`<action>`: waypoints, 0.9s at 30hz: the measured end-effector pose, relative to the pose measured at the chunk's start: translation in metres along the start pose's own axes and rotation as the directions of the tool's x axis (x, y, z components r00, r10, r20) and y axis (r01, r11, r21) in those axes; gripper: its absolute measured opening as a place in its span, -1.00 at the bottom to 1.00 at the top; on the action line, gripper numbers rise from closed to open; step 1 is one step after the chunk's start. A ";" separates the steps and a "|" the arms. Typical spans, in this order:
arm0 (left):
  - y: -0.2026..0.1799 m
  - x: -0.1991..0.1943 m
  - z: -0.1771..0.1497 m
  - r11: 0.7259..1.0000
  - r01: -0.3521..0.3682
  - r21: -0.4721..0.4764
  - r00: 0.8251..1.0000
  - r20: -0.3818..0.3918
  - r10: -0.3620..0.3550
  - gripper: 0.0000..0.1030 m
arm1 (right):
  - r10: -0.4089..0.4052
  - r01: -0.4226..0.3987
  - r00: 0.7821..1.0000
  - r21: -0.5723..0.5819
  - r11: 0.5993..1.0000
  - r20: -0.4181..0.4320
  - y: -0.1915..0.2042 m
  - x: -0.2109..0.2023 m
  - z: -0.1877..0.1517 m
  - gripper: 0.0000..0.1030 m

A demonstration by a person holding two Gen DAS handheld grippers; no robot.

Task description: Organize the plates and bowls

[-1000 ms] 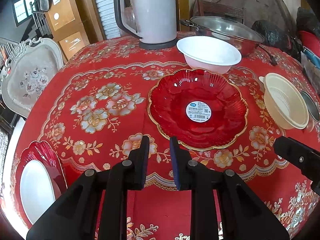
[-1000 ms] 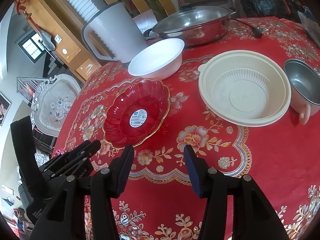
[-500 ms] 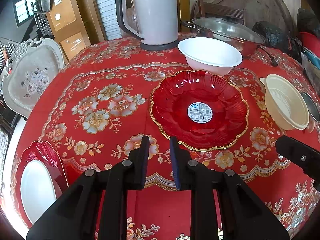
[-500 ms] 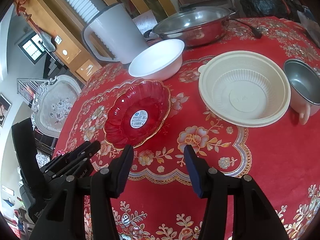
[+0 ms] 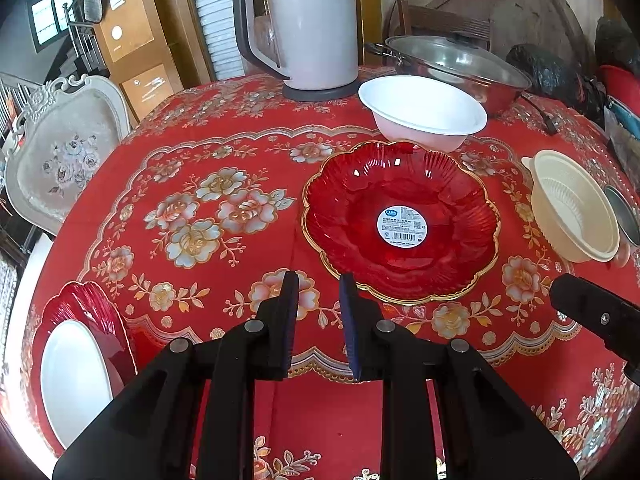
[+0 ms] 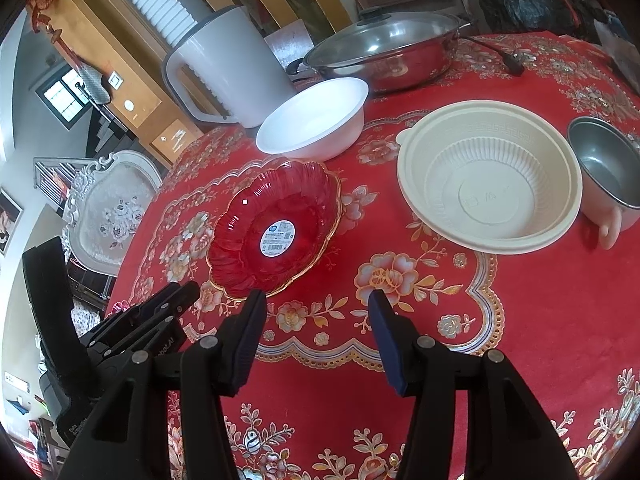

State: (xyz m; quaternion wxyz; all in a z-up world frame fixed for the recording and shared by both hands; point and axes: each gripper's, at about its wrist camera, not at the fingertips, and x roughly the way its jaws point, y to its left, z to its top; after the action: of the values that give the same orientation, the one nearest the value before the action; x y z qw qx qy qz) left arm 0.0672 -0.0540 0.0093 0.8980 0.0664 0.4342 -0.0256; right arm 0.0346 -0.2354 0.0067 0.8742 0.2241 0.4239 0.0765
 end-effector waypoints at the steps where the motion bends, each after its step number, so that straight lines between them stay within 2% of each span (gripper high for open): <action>1: -0.001 0.000 0.000 1.000 -0.001 0.002 1.000 -0.001 0.001 -0.60 | -0.002 0.002 1.000 0.000 1.000 -0.002 0.000 0.001 0.000 0.03; 27: 0.004 0.016 0.009 1.000 -0.027 -0.007 0.999 -0.017 0.027 -0.61 | -0.021 0.021 0.999 0.011 1.000 -0.028 -0.003 0.016 0.008 0.08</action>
State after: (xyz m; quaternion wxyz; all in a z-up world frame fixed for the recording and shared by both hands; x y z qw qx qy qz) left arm 0.0845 -0.0508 0.0029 0.8948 0.0692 0.4409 -0.0112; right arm 0.0511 -0.2360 -0.0017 0.8677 0.2235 0.4388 0.0682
